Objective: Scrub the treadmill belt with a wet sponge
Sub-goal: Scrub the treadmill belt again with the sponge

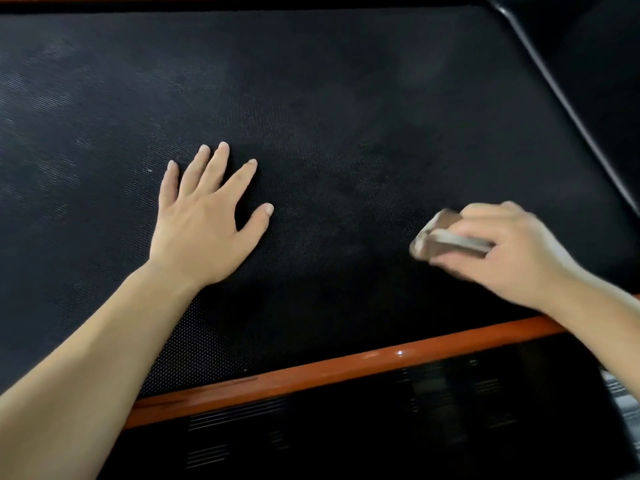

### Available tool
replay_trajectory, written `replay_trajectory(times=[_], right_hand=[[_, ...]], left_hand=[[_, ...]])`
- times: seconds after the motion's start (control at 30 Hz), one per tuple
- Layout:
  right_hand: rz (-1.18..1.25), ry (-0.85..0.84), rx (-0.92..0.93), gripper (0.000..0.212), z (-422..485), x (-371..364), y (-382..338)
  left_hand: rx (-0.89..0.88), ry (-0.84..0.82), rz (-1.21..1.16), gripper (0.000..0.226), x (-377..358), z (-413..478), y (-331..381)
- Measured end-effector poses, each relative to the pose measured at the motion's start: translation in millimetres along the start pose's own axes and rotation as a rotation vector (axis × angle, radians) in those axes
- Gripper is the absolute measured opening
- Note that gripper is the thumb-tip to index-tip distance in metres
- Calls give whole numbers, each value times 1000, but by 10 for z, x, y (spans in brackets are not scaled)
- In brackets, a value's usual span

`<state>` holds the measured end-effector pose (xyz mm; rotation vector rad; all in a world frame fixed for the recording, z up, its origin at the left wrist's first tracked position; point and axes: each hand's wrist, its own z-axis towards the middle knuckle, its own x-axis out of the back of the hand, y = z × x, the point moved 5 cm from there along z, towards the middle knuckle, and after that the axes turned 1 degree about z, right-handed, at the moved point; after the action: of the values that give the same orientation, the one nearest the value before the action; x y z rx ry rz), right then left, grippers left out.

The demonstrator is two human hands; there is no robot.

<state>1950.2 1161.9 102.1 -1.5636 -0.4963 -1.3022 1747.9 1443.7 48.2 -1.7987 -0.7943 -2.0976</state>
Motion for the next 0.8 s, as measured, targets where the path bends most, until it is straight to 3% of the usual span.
replay_trajectory(times=[0.07,0.13,0.23,0.43,0.5,0.57,0.63,0.73,0.8], right_hand=[[14,51,-54,27,-61,27,47],[-18,-32,52,35,-181,-96,-115],[21,-127,107,28,-212,-146,-168],[112,171,-234,37,170,58,172],[9,152,-124,48,89,-15,24],[44,60,-34,50,19,-117,-108],[-2,89,4,47,191,-83,-5],[-3,223,-236,38,693,88,296],[0,223,-264,37,845,7,312]], left_hand=[[3,4,-1,74,-1,-9,1],[8,8,-1,73,4,-5,4],[12,-9,-4,73,14,3,12],[35,-51,-28,76,47,13,52],[66,-51,-45,71,70,40,102],[133,-48,-64,61,87,74,187],[235,-49,-68,55,90,150,303],[266,-79,-61,56,20,336,559],[244,-90,-52,58,-71,431,680]])
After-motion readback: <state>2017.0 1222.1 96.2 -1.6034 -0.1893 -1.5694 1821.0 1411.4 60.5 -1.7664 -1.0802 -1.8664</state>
